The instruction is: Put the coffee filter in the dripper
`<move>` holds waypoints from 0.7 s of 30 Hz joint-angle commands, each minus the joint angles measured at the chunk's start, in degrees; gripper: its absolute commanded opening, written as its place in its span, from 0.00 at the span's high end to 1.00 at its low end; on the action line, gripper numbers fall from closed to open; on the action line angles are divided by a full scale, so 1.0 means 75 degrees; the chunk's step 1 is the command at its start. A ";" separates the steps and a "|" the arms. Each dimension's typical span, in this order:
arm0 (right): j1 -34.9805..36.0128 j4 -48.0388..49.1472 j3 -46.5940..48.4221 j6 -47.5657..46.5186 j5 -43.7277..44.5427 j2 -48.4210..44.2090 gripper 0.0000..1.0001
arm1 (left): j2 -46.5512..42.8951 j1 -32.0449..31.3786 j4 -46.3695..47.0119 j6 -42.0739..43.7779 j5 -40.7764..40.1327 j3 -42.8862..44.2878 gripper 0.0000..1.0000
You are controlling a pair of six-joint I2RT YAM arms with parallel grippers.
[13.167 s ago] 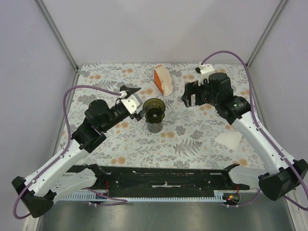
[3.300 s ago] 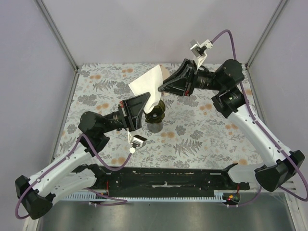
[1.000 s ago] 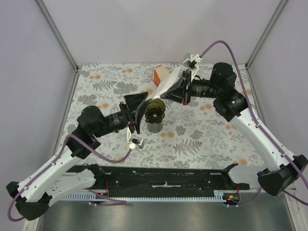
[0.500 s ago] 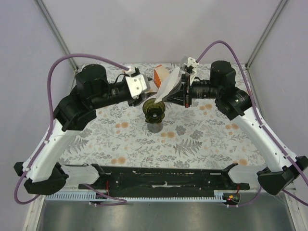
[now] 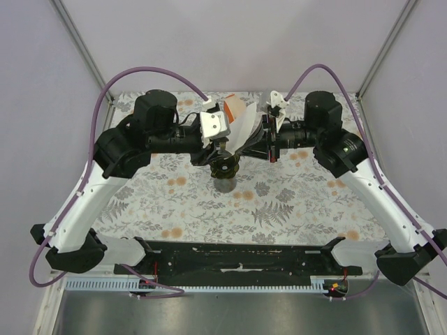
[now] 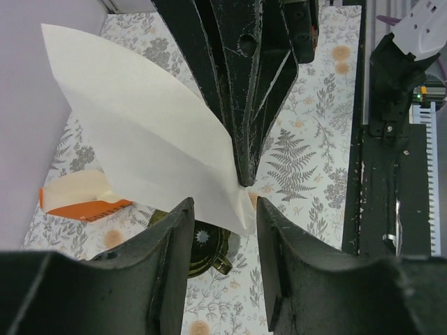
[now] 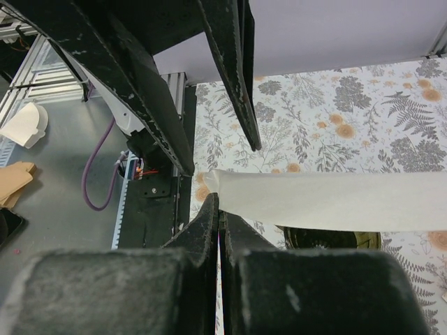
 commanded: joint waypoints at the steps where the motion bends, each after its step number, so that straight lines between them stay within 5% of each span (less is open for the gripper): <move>1: 0.0153 0.0016 0.0301 -0.0265 -0.0265 -0.0118 1.00 | 0.0098 -0.0022 -0.0187 -0.0082 0.0410 0.0094 0.54; 18: 0.0283 0.0028 0.0348 -0.0488 -0.0500 -0.0071 1.00 | 0.0263 -0.0092 -0.0667 0.0434 0.0784 0.0047 0.66; 21: 0.0283 0.0028 0.0430 -0.0476 -0.0570 0.0022 1.00 | 0.0309 -0.0104 -0.0656 0.0399 0.0878 0.0094 0.81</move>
